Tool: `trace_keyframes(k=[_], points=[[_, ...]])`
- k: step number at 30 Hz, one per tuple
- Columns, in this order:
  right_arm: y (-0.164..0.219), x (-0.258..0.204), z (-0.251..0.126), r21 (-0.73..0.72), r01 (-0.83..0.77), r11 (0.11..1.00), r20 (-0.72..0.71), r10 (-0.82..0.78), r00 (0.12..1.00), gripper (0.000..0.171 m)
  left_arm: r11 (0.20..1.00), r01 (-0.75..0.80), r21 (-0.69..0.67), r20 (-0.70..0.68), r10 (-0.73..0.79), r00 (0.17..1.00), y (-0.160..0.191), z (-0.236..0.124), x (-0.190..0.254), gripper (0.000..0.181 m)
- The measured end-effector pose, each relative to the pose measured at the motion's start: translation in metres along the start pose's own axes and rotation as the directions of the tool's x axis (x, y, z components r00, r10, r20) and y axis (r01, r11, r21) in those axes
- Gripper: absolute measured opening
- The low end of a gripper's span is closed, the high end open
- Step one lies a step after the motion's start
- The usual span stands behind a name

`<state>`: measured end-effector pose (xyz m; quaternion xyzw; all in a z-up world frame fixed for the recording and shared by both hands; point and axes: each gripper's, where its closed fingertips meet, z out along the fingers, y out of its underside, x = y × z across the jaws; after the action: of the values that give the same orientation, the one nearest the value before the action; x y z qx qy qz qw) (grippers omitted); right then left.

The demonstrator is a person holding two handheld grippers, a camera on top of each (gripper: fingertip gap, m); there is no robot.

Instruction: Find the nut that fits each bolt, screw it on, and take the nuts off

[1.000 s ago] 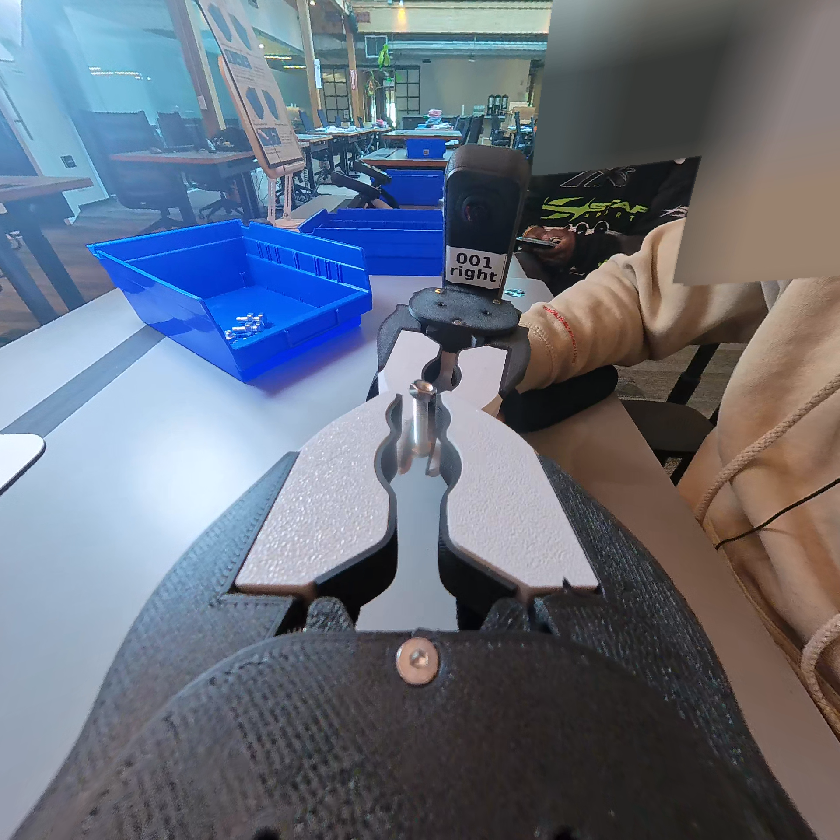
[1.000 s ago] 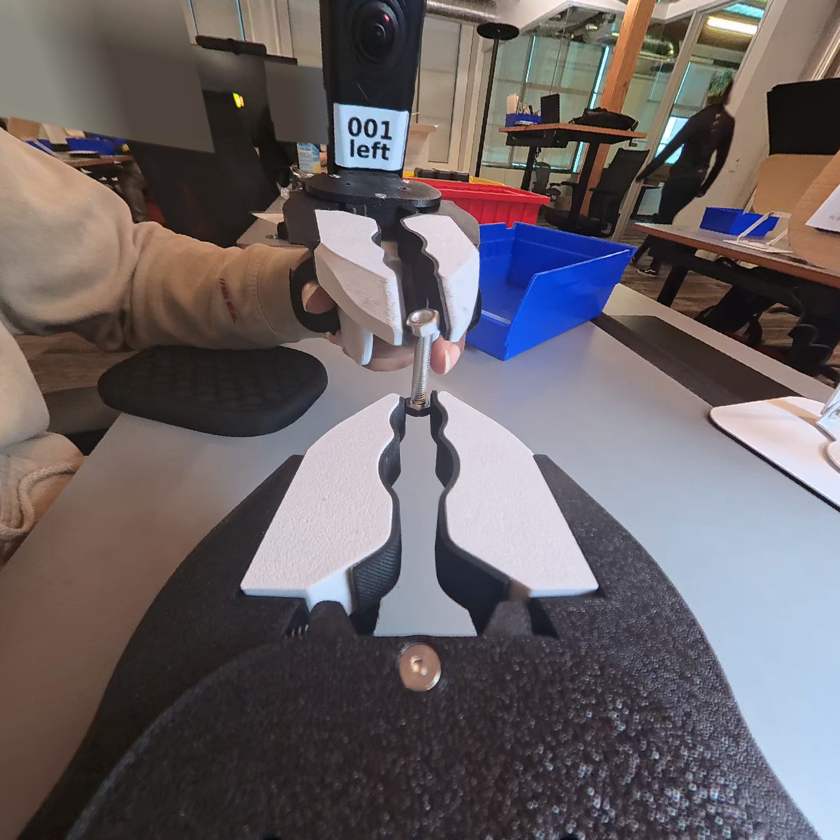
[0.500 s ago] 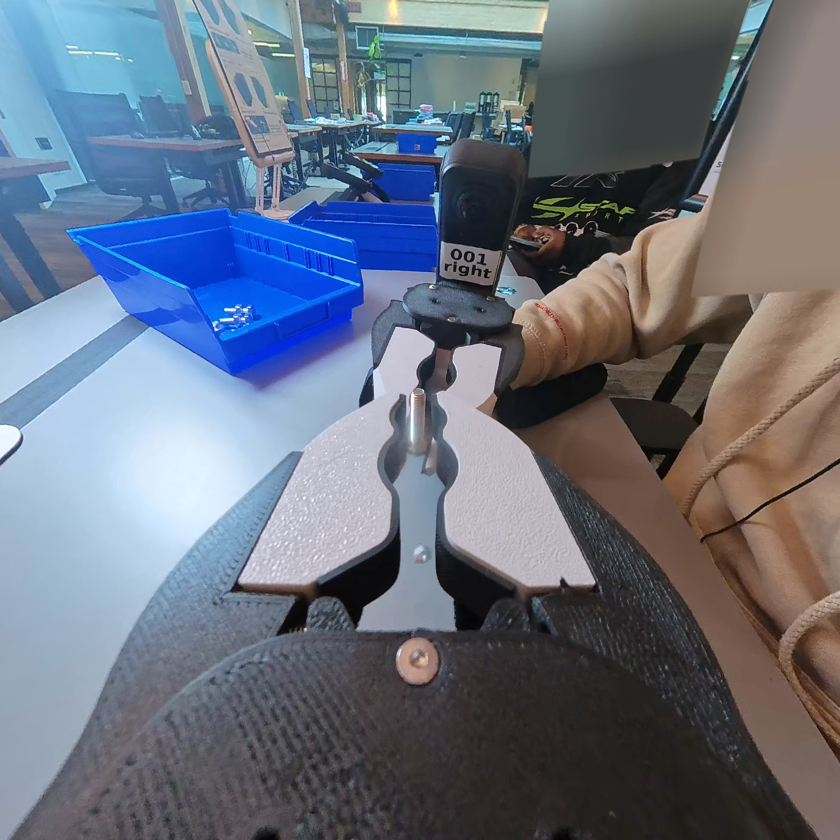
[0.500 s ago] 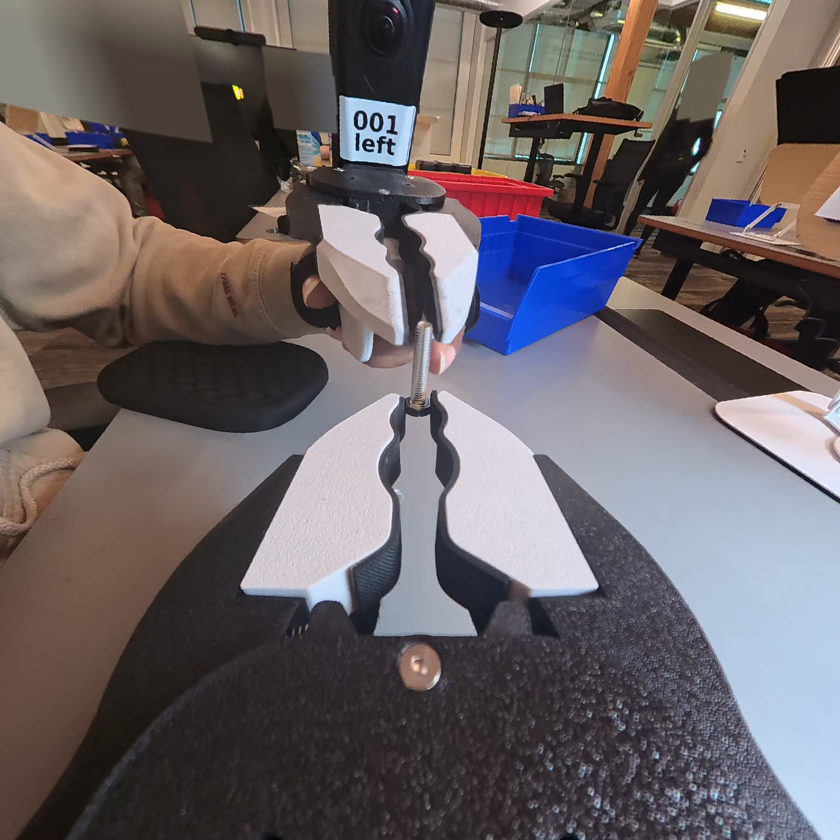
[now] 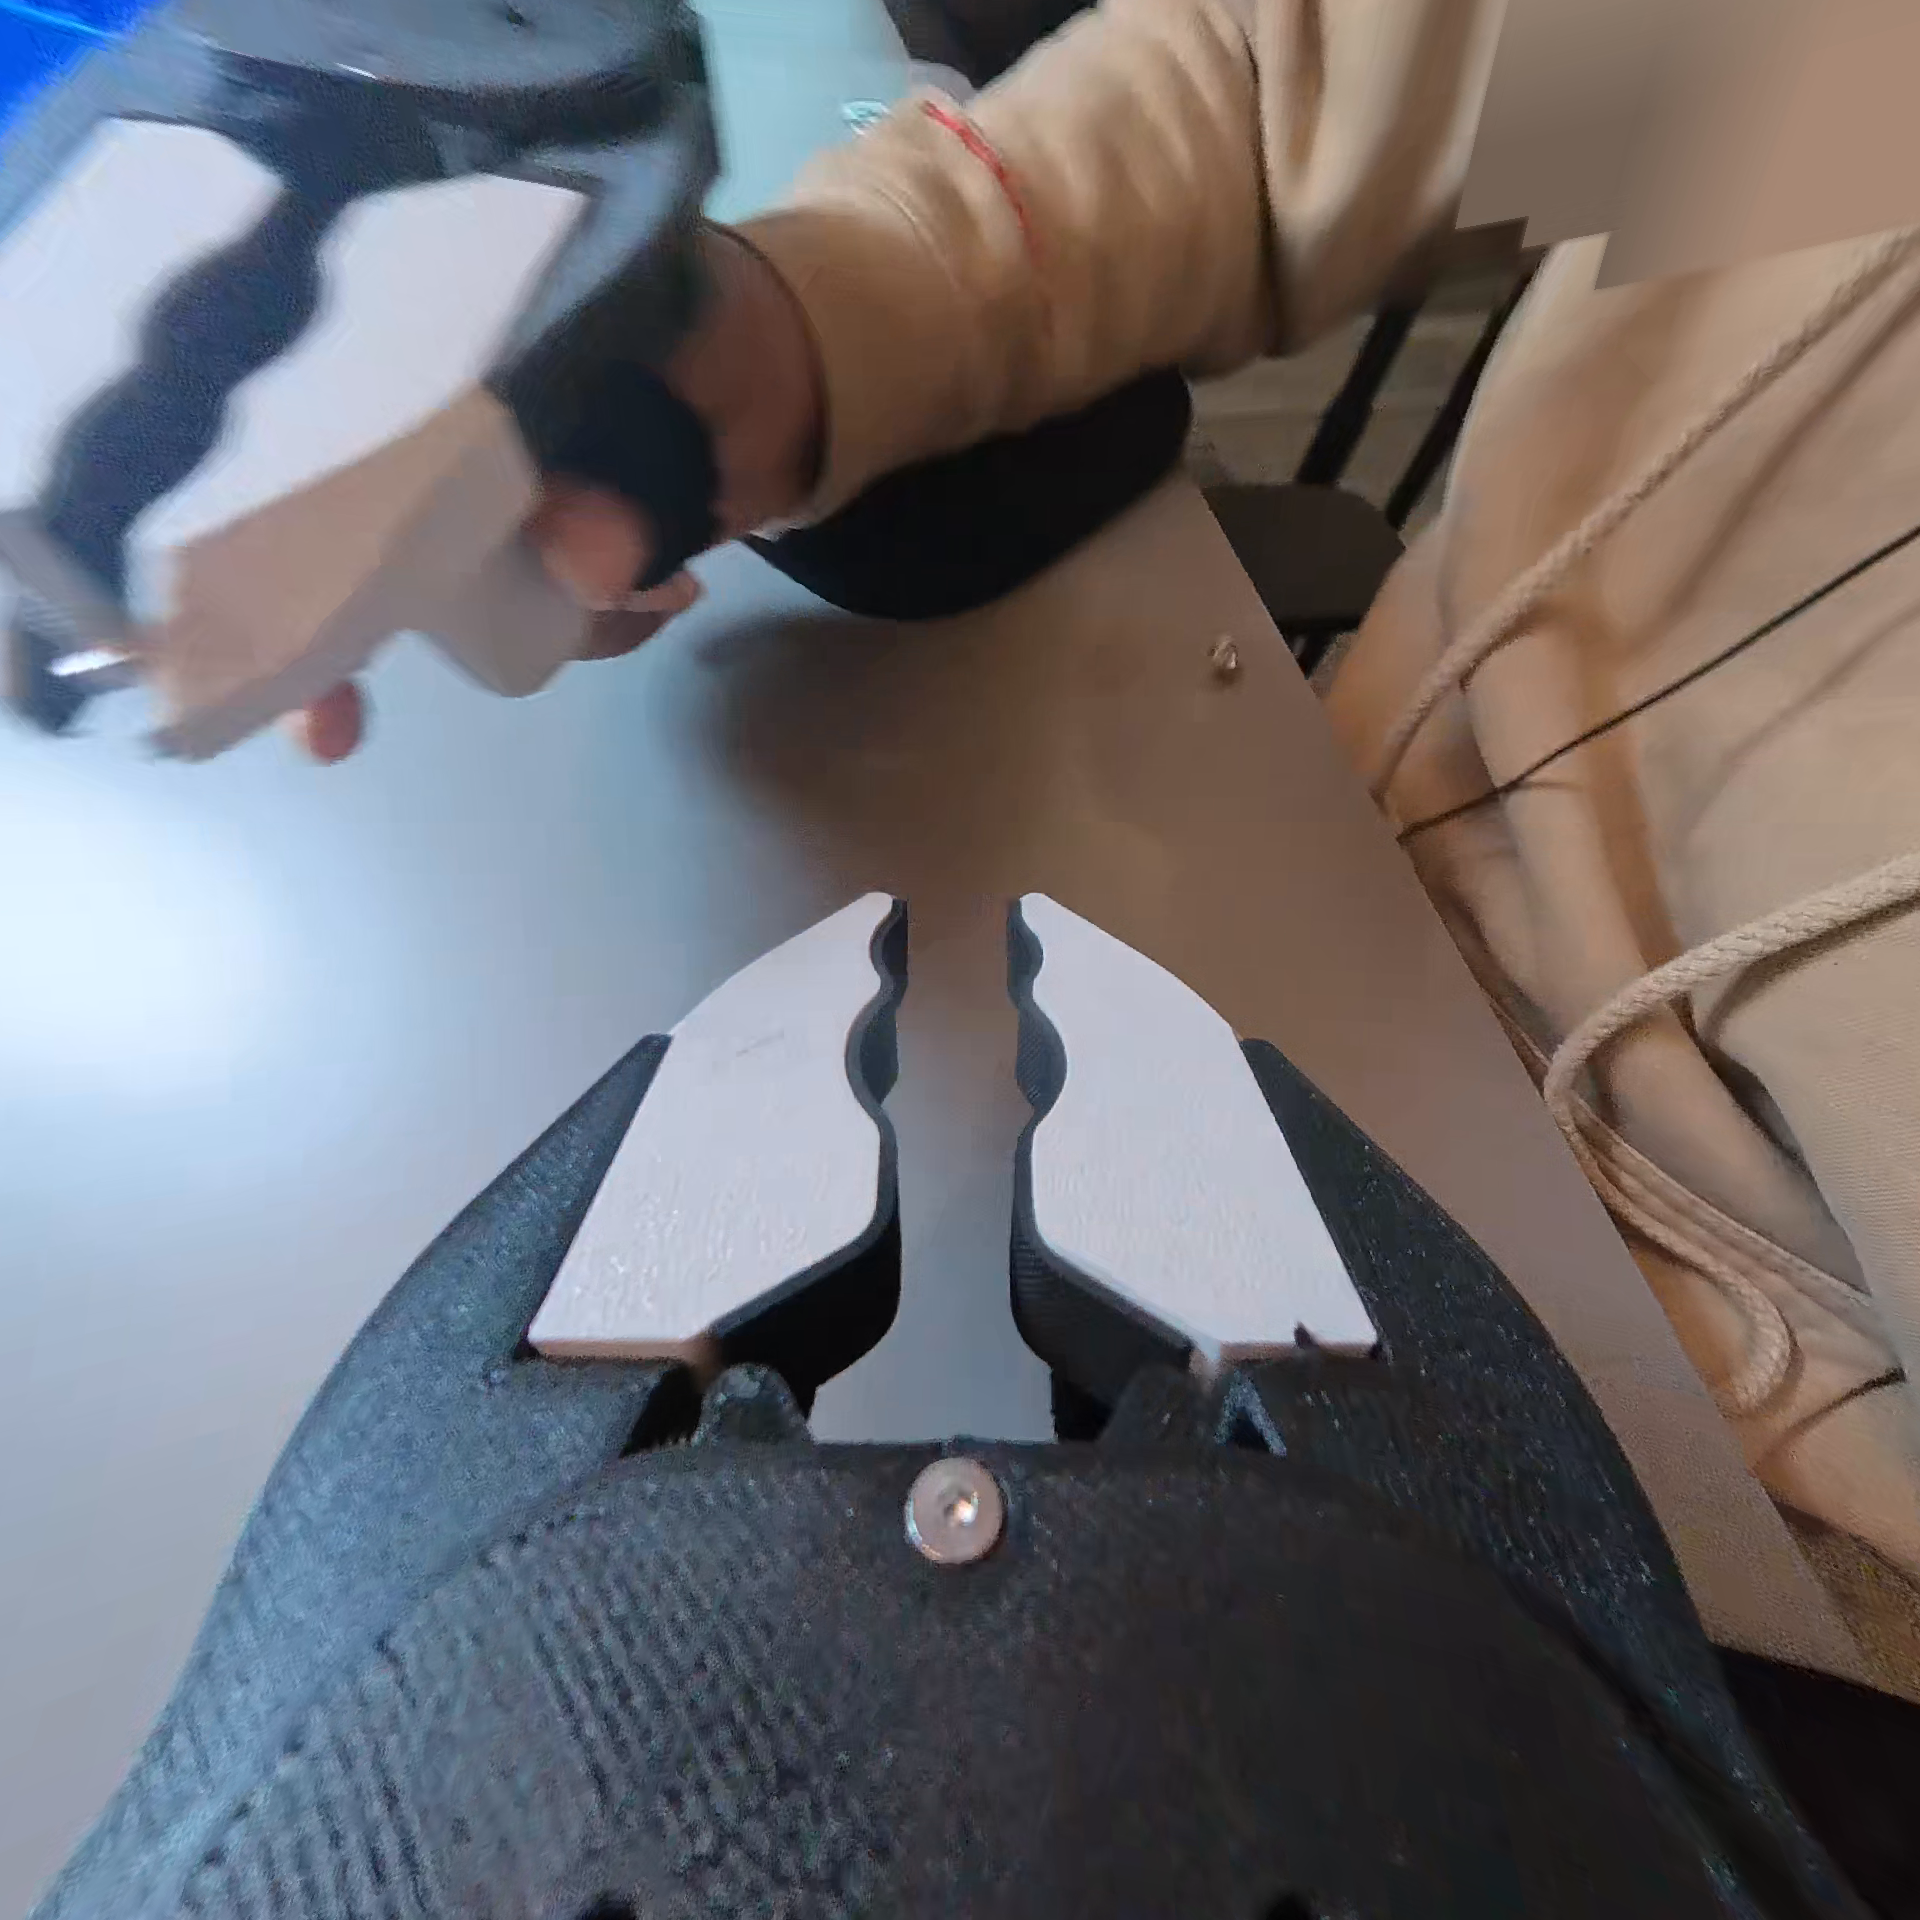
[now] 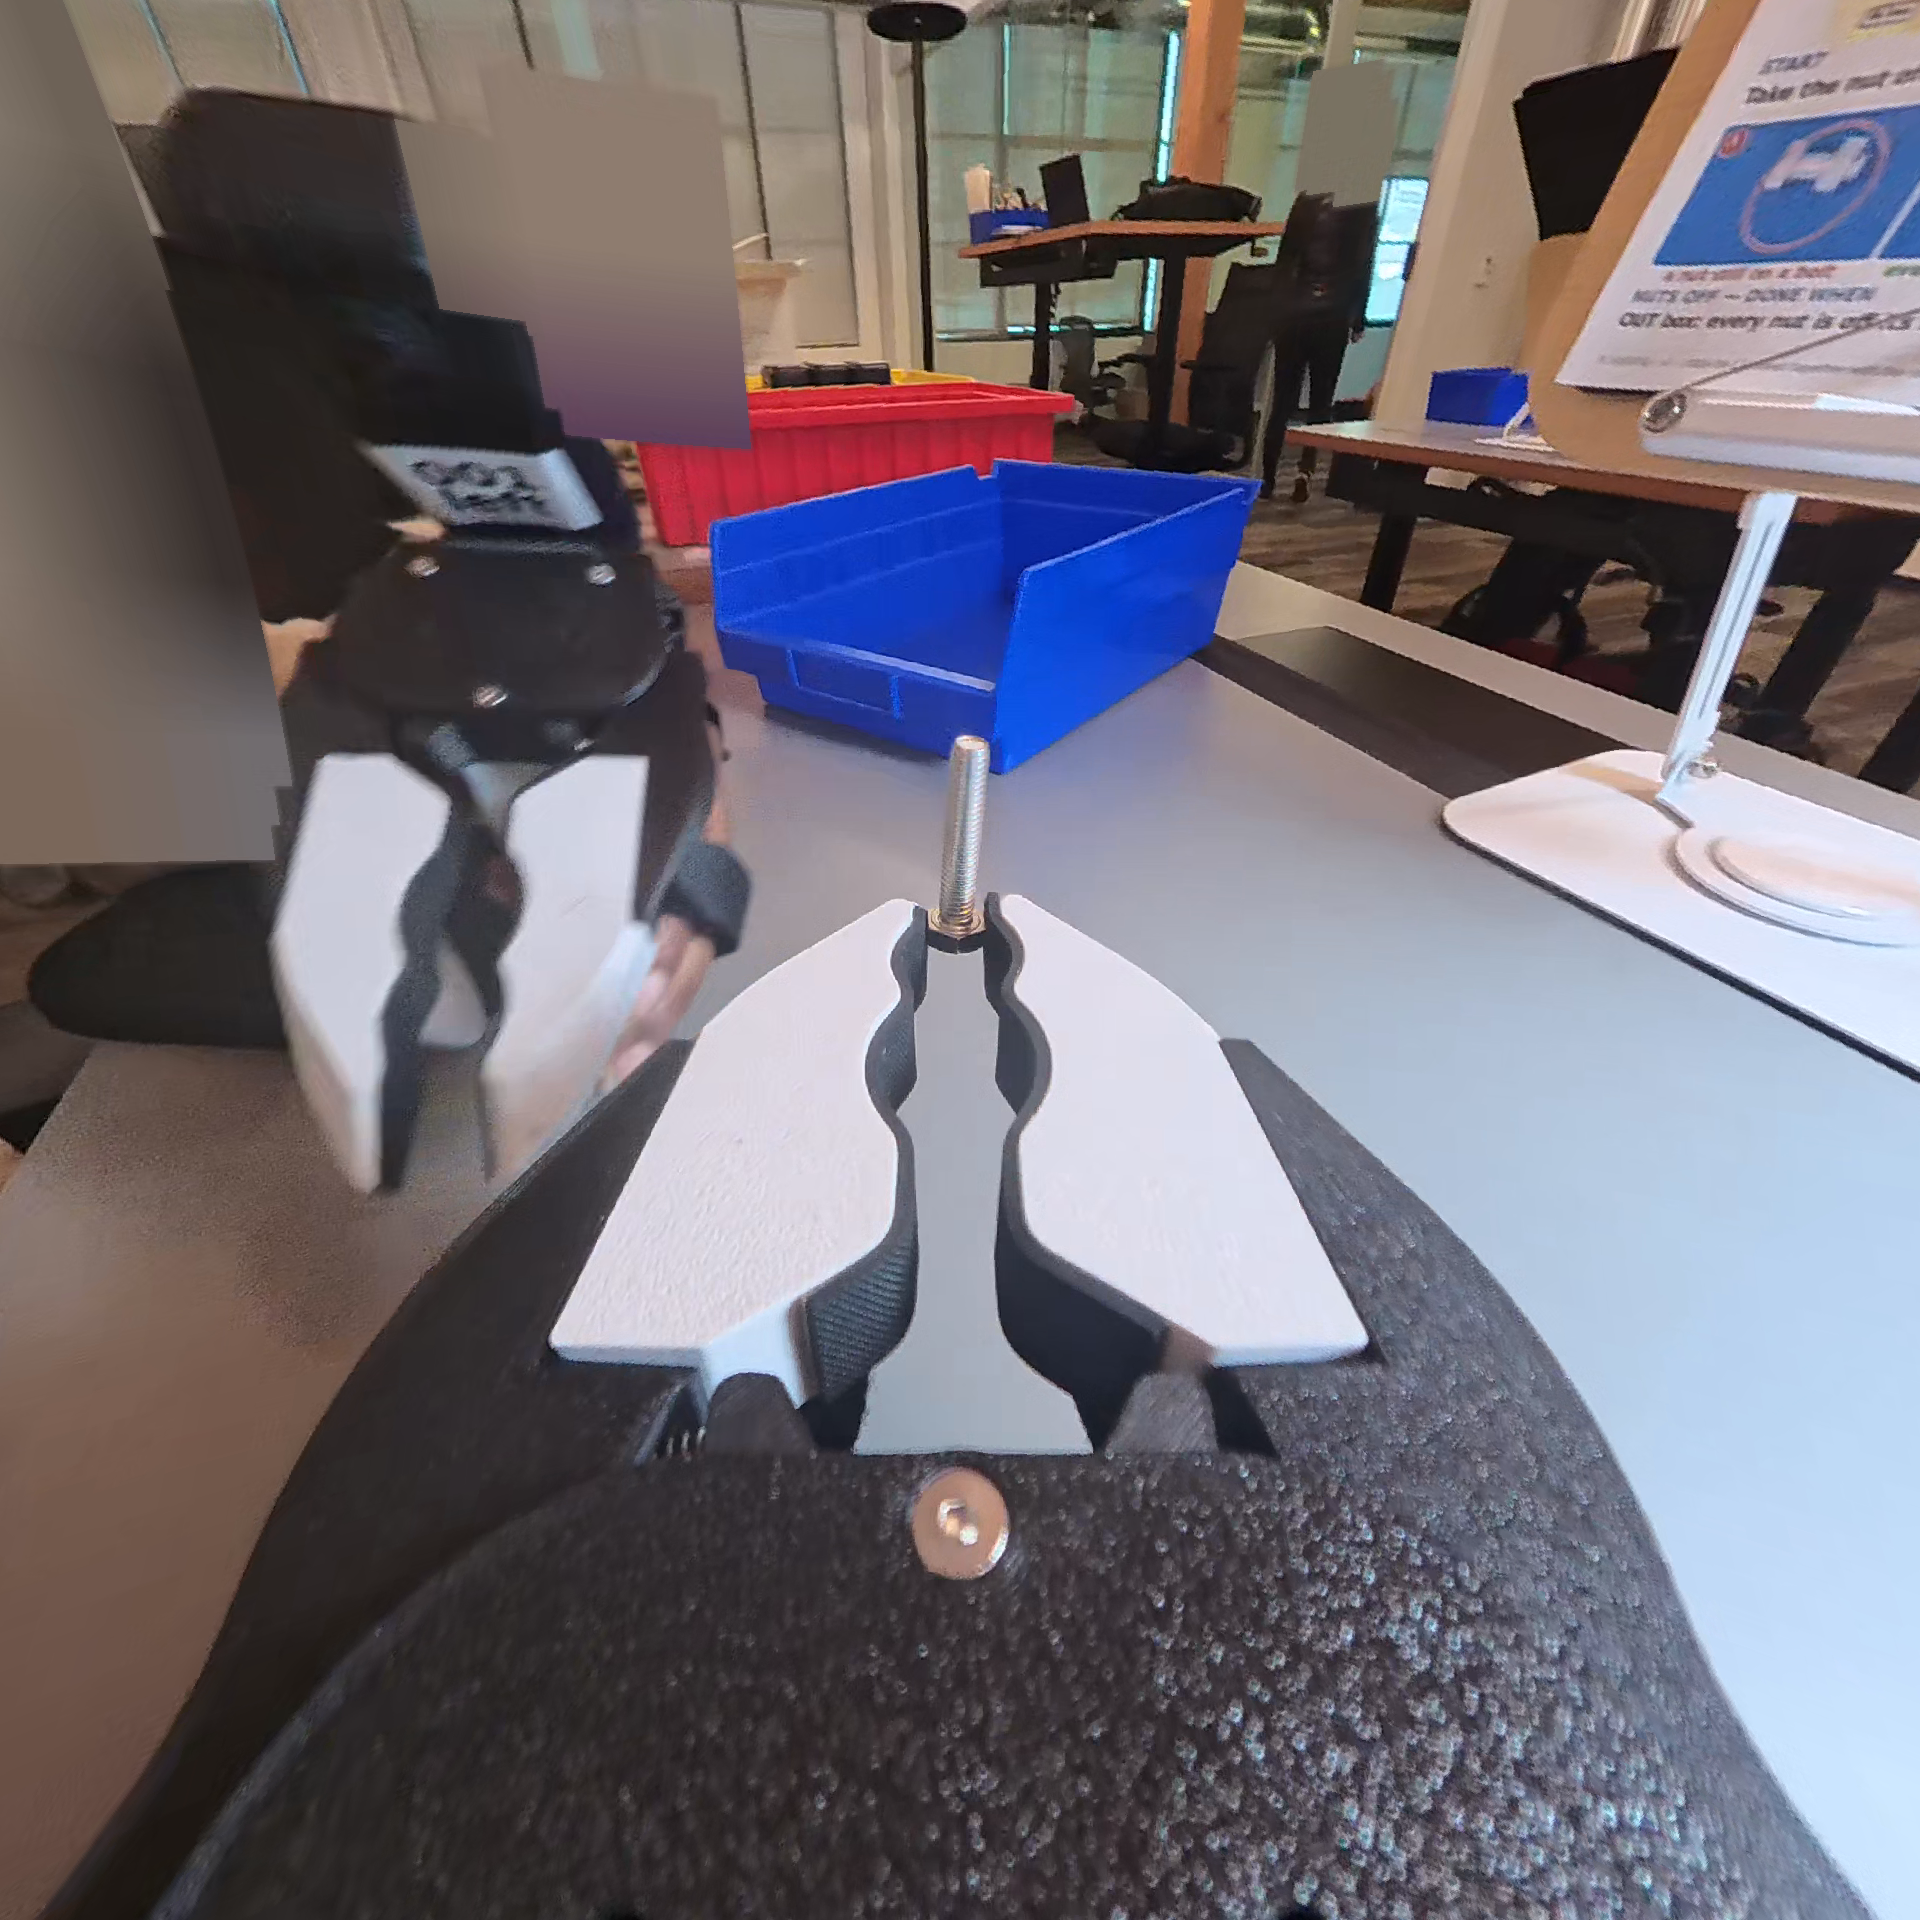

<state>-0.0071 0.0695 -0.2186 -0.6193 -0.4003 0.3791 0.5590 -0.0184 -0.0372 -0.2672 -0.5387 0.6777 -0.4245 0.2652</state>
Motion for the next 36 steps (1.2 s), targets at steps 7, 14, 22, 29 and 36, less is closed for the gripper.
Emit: trace_keyframes(k=[7,14,22,29,36], points=[[0.003,0.004,0.001,-0.012,-0.005,1.0,-0.012,0.005,1.0,0.01,1.0,-0.014,-0.014,-0.036,0.013,0.999,0.002,0.014,0.01,0.016],[0.005,0.005,0.001,-0.019,-0.005,1.0,-0.003,0.005,1.0,0.01,1.0,0.003,0.025,-0.023,-0.003,1.0,0.001,0.014,0.004,0.015],[0.007,0.003,0.002,-0.03,0.01,0.999,0.006,-0.01,1.0,0.01,0.999,0.03,0.041,-0.039,-0.028,0.999,0.002,0.017,0.002,0.015],[0.009,0.003,0.003,-0.042,0.033,0.999,0.002,-0.033,0.999,0.01,0.998,0.041,0.054,-0.054,-0.038,0.998,0.001,0.021,0.002,0.015],[0.006,0.008,0.0,-0.042,0.046,0.998,-0.029,-0.048,0.998,0.01,0.997,0.039,0.064,-0.072,-0.035,0.997,-0.004,0.03,0.006,0.014]])
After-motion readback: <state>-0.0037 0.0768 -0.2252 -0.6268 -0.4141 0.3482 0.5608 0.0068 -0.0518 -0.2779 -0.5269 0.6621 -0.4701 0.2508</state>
